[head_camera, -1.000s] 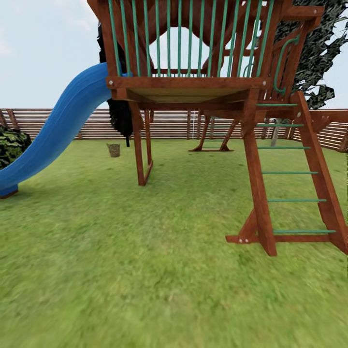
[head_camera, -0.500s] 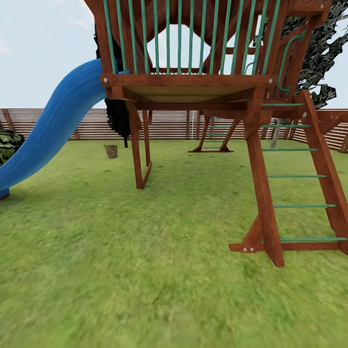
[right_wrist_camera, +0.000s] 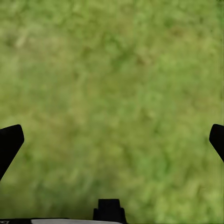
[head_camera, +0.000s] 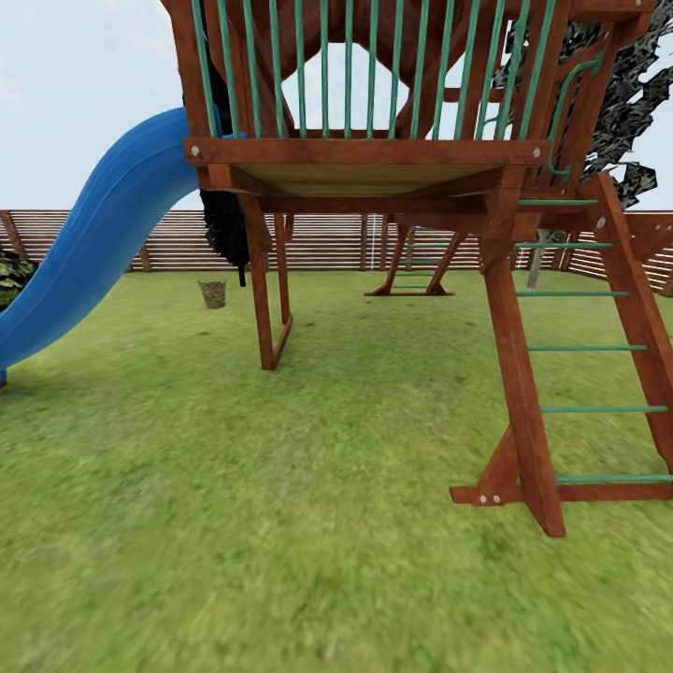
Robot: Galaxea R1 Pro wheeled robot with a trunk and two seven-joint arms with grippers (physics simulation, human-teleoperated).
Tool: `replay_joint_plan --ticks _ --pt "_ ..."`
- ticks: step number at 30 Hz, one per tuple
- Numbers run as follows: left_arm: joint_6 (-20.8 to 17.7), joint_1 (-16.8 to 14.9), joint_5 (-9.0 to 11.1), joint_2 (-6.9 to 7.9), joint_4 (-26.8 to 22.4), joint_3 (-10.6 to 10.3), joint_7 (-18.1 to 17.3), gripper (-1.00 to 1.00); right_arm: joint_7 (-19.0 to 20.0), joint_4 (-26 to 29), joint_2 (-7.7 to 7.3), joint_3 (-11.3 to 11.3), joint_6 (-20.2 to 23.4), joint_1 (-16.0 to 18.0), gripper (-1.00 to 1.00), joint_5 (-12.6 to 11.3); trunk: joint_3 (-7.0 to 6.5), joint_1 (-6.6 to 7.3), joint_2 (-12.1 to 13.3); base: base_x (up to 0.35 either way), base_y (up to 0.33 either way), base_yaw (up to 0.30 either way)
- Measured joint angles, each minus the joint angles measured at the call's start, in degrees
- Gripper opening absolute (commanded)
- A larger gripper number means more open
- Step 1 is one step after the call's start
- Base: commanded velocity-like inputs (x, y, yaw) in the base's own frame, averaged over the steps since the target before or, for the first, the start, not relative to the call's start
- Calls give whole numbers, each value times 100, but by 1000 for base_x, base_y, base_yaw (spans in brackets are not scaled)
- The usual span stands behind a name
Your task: Take the three Easter eggs out of the wicker basket on the lawn in the garden, then place them on the lawn next to a single tree (choose any tree) so that all three eggs are next to the same tree and none are left in the basket.
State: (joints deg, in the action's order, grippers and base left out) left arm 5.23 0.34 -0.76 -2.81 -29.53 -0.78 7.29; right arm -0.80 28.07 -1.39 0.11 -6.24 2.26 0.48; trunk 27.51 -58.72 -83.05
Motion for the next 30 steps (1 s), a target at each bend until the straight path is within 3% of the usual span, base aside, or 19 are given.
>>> replay_joint_plan --ticks 11,30 --pt "5 0 44 -94 -243 9 2 100 0 0 -27 -27 3 0 100 -1 0 -1 0 5 0 0" --pt "2 0 35 -97 -298 0 -35 100 0 0 -27 -27 1 0 100 -2 341 -416 -761 15 0 0"
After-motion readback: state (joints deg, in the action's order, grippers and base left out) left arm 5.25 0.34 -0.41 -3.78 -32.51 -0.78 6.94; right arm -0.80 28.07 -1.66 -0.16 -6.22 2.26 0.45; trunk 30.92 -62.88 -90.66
